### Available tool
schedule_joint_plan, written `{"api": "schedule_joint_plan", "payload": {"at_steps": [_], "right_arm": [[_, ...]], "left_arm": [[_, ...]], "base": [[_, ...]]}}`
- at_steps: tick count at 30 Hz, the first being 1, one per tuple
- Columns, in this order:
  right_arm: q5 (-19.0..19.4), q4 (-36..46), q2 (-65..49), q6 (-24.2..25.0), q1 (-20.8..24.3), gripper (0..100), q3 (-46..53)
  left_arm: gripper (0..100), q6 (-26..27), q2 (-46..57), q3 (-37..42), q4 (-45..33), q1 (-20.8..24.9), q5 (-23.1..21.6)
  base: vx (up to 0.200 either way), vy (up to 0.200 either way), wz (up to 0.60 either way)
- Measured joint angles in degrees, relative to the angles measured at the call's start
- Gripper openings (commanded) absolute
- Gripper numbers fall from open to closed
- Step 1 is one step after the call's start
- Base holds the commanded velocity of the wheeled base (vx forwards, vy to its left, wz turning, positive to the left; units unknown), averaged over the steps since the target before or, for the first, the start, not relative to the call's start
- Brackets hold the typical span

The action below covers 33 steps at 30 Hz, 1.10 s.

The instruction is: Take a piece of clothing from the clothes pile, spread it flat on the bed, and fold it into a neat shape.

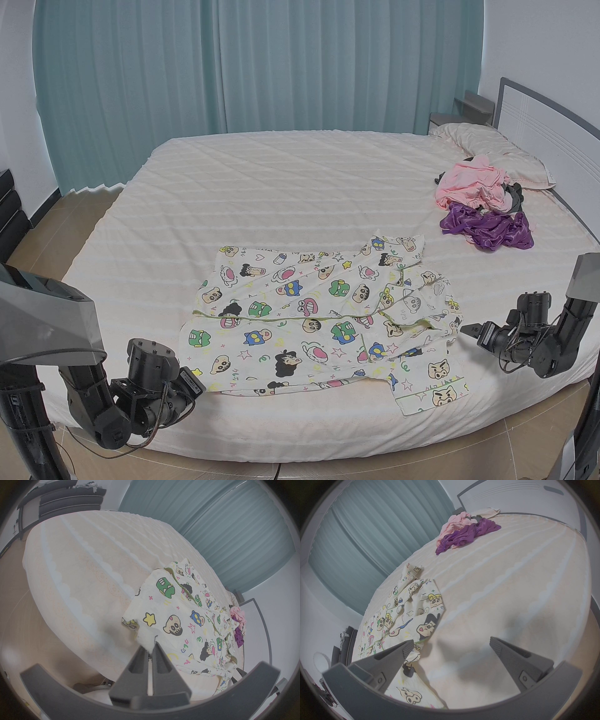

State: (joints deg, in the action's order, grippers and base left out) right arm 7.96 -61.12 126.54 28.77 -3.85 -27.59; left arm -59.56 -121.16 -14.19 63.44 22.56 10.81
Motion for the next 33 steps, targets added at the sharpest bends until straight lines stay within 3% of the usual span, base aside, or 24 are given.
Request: {"api": "schedule_joint_plan", "payload": {"at_steps": [6,14,26,33], "right_arm": [[2.6,-0.1,-3.2,-0.9,-2.0,100,5.4],[7.7,-0.1,-5.4,-8.6,-1.1,100,12.8],[8.0,-1.4,-1.6,-9.6,5.6,100,13.3],[8.0,-4.2,0.9,-9.6,7.3,100,12.8]], "left_arm": [[0,-0.1,-0.1,0.2,0.0,0.0,-0.1],[0,-0.1,-0.1,0.5,0.0,0.2,-0.2],[0,-0.1,-0.4,0.5,0.1,0.5,-0.3],[0,-0.1,-0.5,0.6,0.1,0.6,-0.3]], "base": [[0.000,0.000,0.00],[0.000,0.000,0.00],[0.000,0.000,0.00],[0.000,0.000,0.00]]}}
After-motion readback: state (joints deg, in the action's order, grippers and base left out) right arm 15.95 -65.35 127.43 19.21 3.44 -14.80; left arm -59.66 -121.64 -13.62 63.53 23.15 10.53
